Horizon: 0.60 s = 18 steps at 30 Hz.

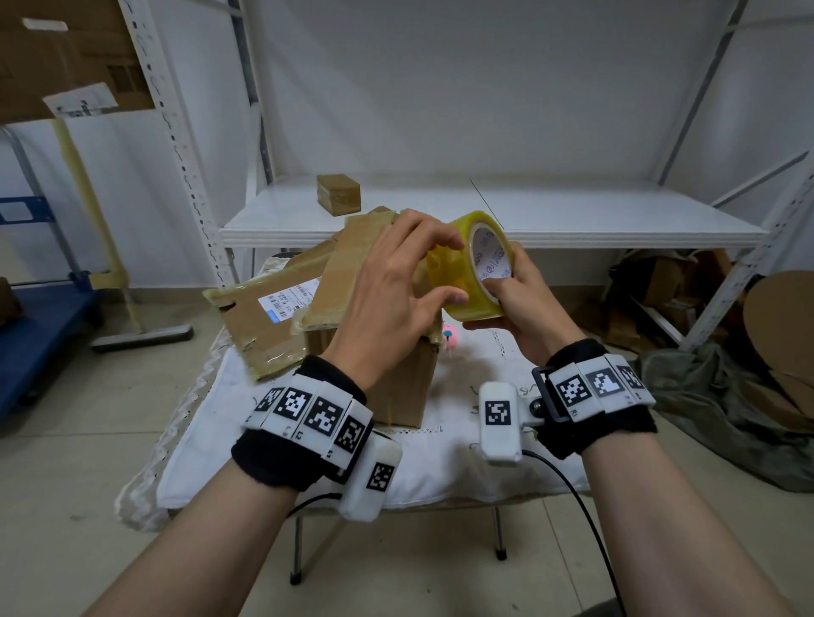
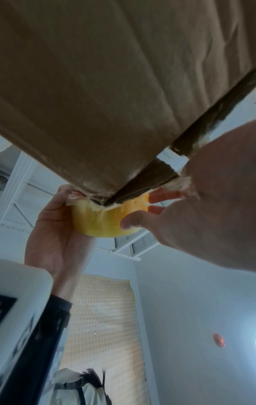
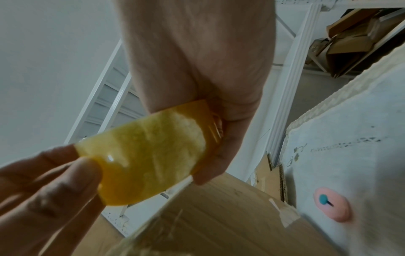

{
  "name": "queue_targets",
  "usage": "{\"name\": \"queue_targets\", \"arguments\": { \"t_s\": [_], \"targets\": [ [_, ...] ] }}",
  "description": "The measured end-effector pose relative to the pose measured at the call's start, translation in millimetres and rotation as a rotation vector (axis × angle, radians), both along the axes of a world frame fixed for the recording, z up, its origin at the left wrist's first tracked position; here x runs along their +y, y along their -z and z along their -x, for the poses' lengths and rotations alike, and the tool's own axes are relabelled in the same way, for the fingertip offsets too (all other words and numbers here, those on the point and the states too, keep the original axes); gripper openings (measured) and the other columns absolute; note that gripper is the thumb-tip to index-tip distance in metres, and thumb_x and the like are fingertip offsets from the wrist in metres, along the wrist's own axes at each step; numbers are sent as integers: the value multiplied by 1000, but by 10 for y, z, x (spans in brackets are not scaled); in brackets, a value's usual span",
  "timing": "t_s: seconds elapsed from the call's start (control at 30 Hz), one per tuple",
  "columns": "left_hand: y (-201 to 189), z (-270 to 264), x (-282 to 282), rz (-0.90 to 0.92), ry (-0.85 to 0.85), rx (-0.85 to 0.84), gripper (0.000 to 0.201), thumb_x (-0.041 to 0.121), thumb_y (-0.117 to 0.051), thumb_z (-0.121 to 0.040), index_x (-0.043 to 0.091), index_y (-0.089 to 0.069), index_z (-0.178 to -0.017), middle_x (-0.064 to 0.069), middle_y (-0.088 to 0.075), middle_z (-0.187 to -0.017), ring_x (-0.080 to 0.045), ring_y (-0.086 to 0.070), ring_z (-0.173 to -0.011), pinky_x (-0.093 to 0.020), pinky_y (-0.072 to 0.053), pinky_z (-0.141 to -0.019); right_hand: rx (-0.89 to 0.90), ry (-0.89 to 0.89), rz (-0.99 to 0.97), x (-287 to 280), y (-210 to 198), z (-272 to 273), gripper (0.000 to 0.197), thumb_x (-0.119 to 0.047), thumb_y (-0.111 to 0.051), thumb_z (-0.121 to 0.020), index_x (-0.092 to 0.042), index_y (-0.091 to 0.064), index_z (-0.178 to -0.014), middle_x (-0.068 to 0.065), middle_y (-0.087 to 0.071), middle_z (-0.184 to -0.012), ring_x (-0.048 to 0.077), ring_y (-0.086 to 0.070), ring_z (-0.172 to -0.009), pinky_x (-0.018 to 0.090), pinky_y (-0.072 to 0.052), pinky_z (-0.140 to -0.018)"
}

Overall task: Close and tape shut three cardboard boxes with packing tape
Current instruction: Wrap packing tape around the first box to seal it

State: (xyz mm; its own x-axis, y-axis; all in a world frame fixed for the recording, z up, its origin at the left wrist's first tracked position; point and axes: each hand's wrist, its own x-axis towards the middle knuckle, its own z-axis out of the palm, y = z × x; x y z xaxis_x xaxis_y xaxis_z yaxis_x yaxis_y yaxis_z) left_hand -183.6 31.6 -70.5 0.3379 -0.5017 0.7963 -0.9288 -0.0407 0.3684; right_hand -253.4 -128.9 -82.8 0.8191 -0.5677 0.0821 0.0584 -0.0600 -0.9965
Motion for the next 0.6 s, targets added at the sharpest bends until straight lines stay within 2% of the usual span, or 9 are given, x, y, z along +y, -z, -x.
{"name": "queue_targets", "arguments": {
  "t_s": [0.17, 0.23, 0.3, 0.43, 0.5, 0.6],
  "targets": [
    [34, 5, -9, -11, 22, 41, 31, 15, -82, -76, 9, -62, -99, -4, -54, -110, -20, -53, -105, -40, -50, -89, 6, 0, -7, 11, -5, -9, 49, 3, -49, -98, -25, -45, -138, 11, -54, -132, 28, -68, -92, 32, -60, -56],
    [24, 26, -10, -4, 28, 46, 37, 15, -81, -78, 9, -63, -110, -4, -55, -113, -20, -54, -107, -40, -50, -91, 2, 0, -13, 7, -20, -6, 46, 2, -49, -99, -25, -45, -136, 10, -55, -130, 25, -69, -90, 32, -60, -57],
    [9, 23, -3, 5, 5, 18, 49, 17, -82, -78, 12, -64, -123, -4, -57, -115, -16, -54, -108, -35, -51, -92, 7, -4, -26, 7, -21, -10, 46, 0, -50, -99, -24, -45, -138, 11, -56, -131, 26, -69, -92, 31, -59, -57],
    [18, -11, 12, 48, -52, -50, 49, 20, -86, -75, 13, -70, -121, -6, -61, -111, -3, -48, -104, -9, -41, -91, 22, -14, -40, 16, -14, -15, 48, -2, -50, -99, -24, -45, -142, 11, -57, -132, 27, -70, -90, 30, -58, -56],
    [31, -5, 14, 70, -56, -58, 48, 19, -86, -74, 12, -72, -119, -6, -63, -109, 0, -46, -102, -6, -39, -90, 25, -14, -38, 14, -18, -11, 48, -2, -50, -99, -24, -45, -142, 11, -57, -132, 26, -70, -88, 30, -58, -55],
    [47, 17, 7, 102, -49, -55, 45, 19, -86, -73, 11, -73, -116, -6, -65, -108, -1, -49, -102, -10, -43, -90, 23, -11, -42, 10, -21, -10, 49, 0, -50, -99, -23, -46, -141, 12, -58, -131, 25, -71, -85, 31, -58, -54]
  ]
}}
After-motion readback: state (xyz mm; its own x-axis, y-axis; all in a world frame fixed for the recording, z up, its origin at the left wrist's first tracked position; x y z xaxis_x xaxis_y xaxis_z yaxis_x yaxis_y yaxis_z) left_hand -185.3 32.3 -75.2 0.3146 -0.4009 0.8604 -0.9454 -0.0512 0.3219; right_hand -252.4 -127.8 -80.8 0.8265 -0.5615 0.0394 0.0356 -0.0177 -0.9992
